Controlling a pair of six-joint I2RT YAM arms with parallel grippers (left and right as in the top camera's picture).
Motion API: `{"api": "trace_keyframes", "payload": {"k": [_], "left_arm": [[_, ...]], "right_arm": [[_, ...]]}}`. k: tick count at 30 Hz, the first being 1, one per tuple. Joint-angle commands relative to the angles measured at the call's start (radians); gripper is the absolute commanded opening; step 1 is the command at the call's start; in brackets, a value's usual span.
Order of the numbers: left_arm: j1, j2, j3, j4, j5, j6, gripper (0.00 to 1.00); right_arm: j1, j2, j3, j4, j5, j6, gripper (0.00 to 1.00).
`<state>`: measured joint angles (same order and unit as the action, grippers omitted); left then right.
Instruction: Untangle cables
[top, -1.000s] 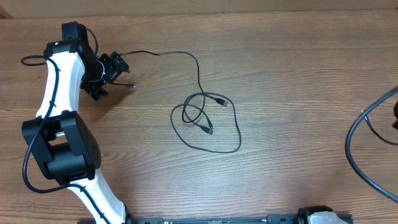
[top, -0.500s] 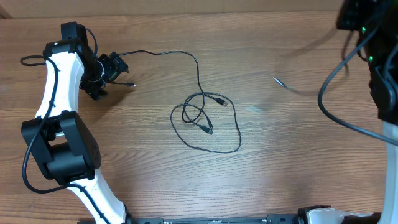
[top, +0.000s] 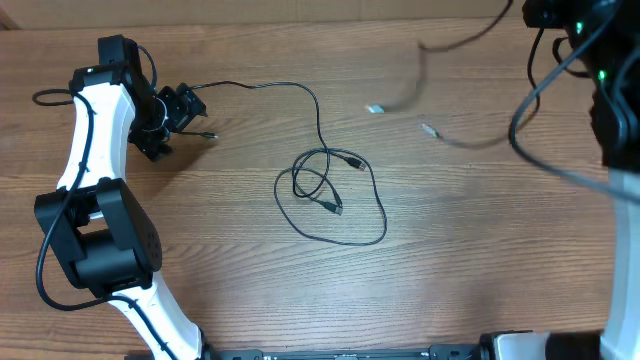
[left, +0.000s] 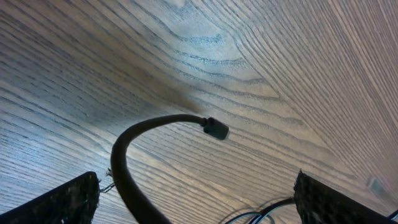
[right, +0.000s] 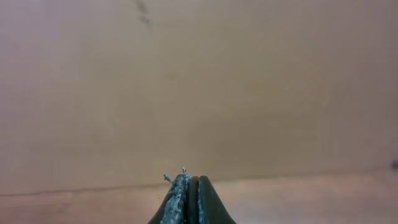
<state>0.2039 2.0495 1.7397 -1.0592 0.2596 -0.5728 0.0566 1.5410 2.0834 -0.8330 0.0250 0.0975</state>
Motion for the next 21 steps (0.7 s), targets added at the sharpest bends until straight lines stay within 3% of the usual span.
{"api": "trace_keyframes", "payload": {"k": [1,8,21], "left_arm": [[0.005,-0.009,-0.005,-0.003,-0.008,0.012,1.0],[0.005,-0.009,-0.005,-0.003,-0.008,0.012,1.0],[0.005,-0.009,-0.005,-0.003,-0.008,0.012,1.0]], "right_arm": [[-0.074,0.115,0.011,-0.008,-0.008,0.011,0.04],[-0.267,0.29,0.011,-0.006,-0.156,0.024,0.04],[-0.655,0.494,0.011,0.122,-0.184,0.041,0.04]]}}
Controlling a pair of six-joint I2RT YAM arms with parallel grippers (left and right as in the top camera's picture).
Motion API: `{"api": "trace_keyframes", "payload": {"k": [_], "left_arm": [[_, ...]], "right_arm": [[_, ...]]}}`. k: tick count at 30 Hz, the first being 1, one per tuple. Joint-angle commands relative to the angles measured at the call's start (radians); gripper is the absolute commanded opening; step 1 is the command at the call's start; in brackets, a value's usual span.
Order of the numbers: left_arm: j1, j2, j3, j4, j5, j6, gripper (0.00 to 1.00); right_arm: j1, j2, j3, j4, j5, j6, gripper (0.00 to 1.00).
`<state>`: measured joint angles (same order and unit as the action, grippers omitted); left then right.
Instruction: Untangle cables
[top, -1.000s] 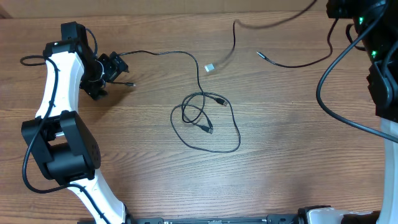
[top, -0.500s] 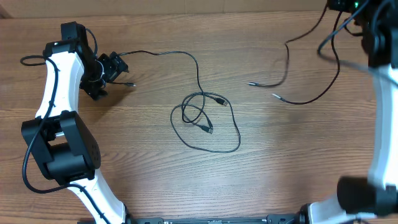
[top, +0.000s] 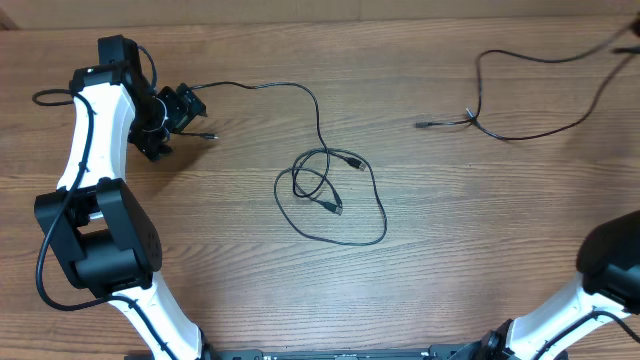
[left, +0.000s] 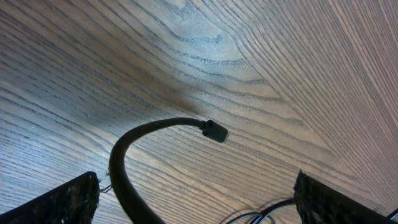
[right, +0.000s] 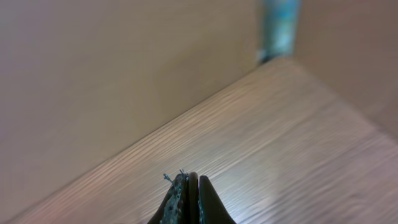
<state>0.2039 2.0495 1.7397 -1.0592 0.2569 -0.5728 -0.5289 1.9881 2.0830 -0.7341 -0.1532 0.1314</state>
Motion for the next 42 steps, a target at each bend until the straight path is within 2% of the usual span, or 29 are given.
{"api": "trace_keyframes", "payload": {"k": [1,8,9,12,14,21,30,37,42], "left_arm": [[0.005,-0.009,-0.005,-0.003,-0.006,0.012,0.99],[0.005,-0.009,-0.005,-0.003,-0.005,0.012,1.0],[0.005,-0.009,-0.005,-0.003,-0.006,0.012,1.0],[0.005,-0.009,-0.005,-0.003,-0.006,0.012,0.99],[0.005,-0.009,-0.005,-0.003,-0.006,0.012,1.0],[0.005,-0.009,-0.005,-0.003,-0.006,0.012,1.0],[0.005,-0.009,-0.005,-0.003,-0.006,0.012,1.0],[0.005,-0.009,-0.005,-0.003,-0.006,0.012,1.0],[0.005,-0.009,-0.005,-0.003,-0.006,0.012,0.99]], "right_arm": [[-0.093,0.067,0.011,0.032,-0.006,0.007,0.04],[-0.224,0.202,0.011,0.067,-0.006,0.008,0.05],[-0.241,0.213,0.011,0.068,-0.006,0.008,0.15],[-0.281,0.221,0.011,0.068,-0.006,0.007,0.87],[-0.299,0.221,0.012,0.067,-0.007,0.007,1.0],[-0.336,0.219,0.012,0.032,-0.192,0.007,1.0],[-0.304,0.177,0.012,-0.058,-0.53,-0.005,1.0],[-0.169,0.088,0.012,-0.166,-0.512,-0.119,1.0],[-0.01,0.021,0.012,-0.212,-0.49,-0.171,1.0]]}}
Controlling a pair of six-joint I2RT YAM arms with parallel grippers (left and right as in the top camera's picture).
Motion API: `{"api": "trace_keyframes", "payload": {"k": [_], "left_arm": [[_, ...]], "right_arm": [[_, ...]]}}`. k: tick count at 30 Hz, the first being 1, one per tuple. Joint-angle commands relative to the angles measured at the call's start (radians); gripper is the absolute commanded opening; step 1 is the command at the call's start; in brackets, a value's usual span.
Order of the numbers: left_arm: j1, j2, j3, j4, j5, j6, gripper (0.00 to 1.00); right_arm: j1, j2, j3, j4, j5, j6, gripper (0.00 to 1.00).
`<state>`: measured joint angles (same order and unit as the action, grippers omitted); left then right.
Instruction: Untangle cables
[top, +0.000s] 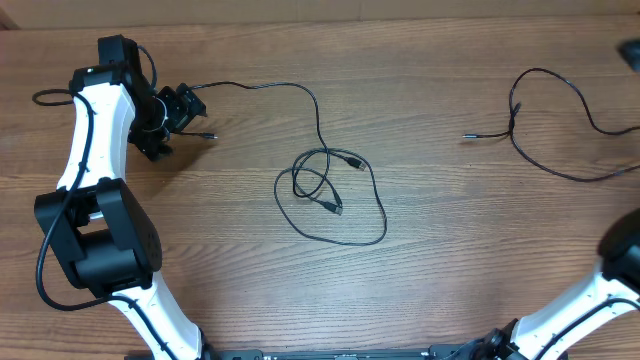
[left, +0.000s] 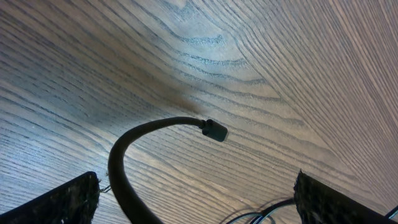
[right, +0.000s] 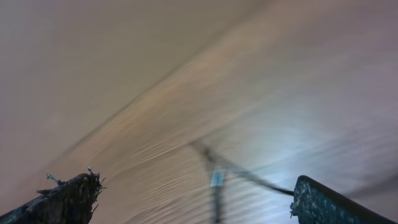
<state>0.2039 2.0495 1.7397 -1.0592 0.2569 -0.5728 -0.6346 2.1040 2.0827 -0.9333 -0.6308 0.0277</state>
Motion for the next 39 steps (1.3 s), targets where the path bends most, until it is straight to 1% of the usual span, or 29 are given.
{"api": "trace_keyframes", "payload": {"k": [1,4,9,12,17,20,23,27,28,35,39], "left_arm": [[0.005,-0.009,-0.005,-0.003,-0.006,0.012,1.0],[0.005,-0.009,-0.005,-0.003,-0.006,0.012,1.0],[0.005,-0.009,-0.005,-0.003,-0.006,0.012,1.0],[0.005,-0.009,-0.005,-0.003,-0.006,0.012,0.99],[0.005,-0.009,-0.005,-0.003,-0.006,0.012,0.99],[0.005,-0.009,-0.005,-0.003,-0.005,0.012,1.0],[0.005,-0.009,-0.005,-0.002,-0.005,0.012,1.0],[0.005,-0.009,-0.005,-0.003,-0.006,0.012,1.0],[0.005,-0.009,-0.005,-0.003,-0.006,0.012,1.0],[0.005,-0.009,-0.005,-0.002,-0.005,0.012,1.0],[0.005,-0.009,-0.005,-0.003,-0.006,0.012,1.0]], "right_arm": [[0.14,-0.106,0.012,-0.021,-0.009,-0.077,1.0],[0.266,-0.113,0.012,-0.037,0.019,-0.091,1.0],[0.473,-0.111,0.012,-0.073,0.079,-0.178,1.0],[0.604,-0.111,0.012,-0.123,0.132,-0.229,1.0],[0.748,-0.103,0.012,-0.24,0.186,-0.248,1.0],[0.814,-0.089,0.009,-0.311,0.186,-0.296,1.0],[0.869,-0.079,-0.019,-0.337,0.199,-0.299,1.0],[0.931,-0.078,-0.107,-0.305,0.245,-0.299,1.0],[0.958,-0.078,-0.164,-0.267,0.249,-0.298,1.0],[1.029,-0.078,-0.362,-0.099,0.248,-0.29,1.0],[1.059,-0.077,-0.435,-0.025,0.24,-0.283,1.0]]}}
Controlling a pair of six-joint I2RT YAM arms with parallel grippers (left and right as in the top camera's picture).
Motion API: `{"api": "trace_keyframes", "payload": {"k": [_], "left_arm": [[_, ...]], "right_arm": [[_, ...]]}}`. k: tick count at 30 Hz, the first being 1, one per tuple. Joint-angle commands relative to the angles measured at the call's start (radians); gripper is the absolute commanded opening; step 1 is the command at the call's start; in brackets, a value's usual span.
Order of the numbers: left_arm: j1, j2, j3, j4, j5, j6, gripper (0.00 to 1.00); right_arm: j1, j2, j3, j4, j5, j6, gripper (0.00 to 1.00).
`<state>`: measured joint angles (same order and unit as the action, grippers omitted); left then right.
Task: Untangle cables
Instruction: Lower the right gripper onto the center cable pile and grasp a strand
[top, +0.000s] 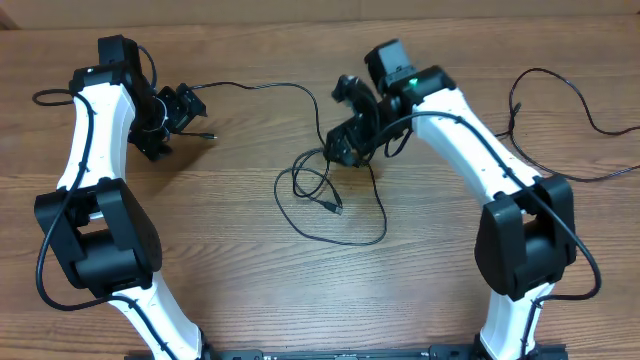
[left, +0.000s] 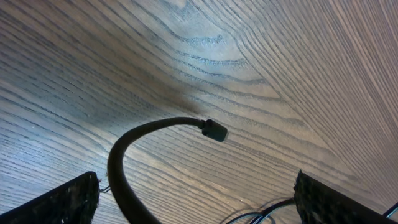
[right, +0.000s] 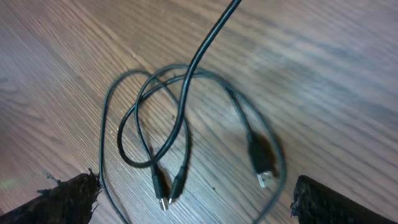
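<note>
A knot of thin black cables (top: 330, 200) lies mid-table, its loops and plugs (right: 168, 193) showing in the right wrist view beside a USB plug (right: 264, 174). My right gripper (top: 347, 125) (right: 199, 196) hovers open just above the knot's far side, nothing between its fingers. One strand (top: 270, 88) runs from the knot to the far left, where my left gripper (top: 190, 110) (left: 196, 199) stands open low over the table. That strand's plug end (left: 214, 130) curves up between the left fingers, ungripped. A separate black cable (top: 560, 110) lies alone at the right.
The wooden table (top: 450, 260) ends at a back edge (top: 300, 15) against a tan wall. The separate cable reaches the right border of the overhead view. My left arm's base (top: 95, 250) stands at the front left, my right arm's (top: 520, 250) at the front right.
My right gripper, open at the far right edge by the separate cable, now hangs open over the central knot. The separate cable, the knot and my left gripper have not moved.
My right gripper was shut at the back right with a thin cable swinging in the air under it. Then the cable lay draped on the table's right side, the gripper still shut. Then it was open and the cable lay free. Now it is over the knot.
</note>
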<state>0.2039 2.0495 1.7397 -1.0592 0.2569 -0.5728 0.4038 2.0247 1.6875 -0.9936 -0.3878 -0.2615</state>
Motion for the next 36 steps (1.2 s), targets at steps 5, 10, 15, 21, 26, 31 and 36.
{"api": "trace_keyframes", "payload": {"k": [5,10,15,21,26,31,36], "left_arm": [[0.005,-0.009,-0.005,-0.003,-0.005,0.012,1.0],[0.005,-0.009,-0.005,-0.003,-0.006,0.012,1.0],[0.005,-0.009,-0.005,-0.003,-0.006,0.012,1.0],[0.005,-0.009,-0.005,-0.003,-0.006,0.012,1.0],[0.005,-0.009,-0.005,-0.003,-0.006,0.012,0.99],[0.005,-0.009,-0.005,-0.003,-0.006,0.012,0.99],[0.005,-0.009,-0.005,-0.003,-0.006,0.012,1.0]], "right_arm": [[0.053,0.004,-0.071,0.071,-0.032,0.027,1.0],[0.091,0.012,-0.11,0.155,-0.056,0.117,1.0],[0.127,0.043,-0.132,0.212,-0.058,0.157,0.83],[0.13,0.053,-0.132,0.206,0.03,0.205,0.17],[0.117,0.045,-0.128,0.156,0.04,0.213,0.04],[0.103,-0.029,-0.119,0.058,0.074,0.214,0.04],[0.103,-0.182,-0.115,0.024,0.099,0.24,0.04]]}}
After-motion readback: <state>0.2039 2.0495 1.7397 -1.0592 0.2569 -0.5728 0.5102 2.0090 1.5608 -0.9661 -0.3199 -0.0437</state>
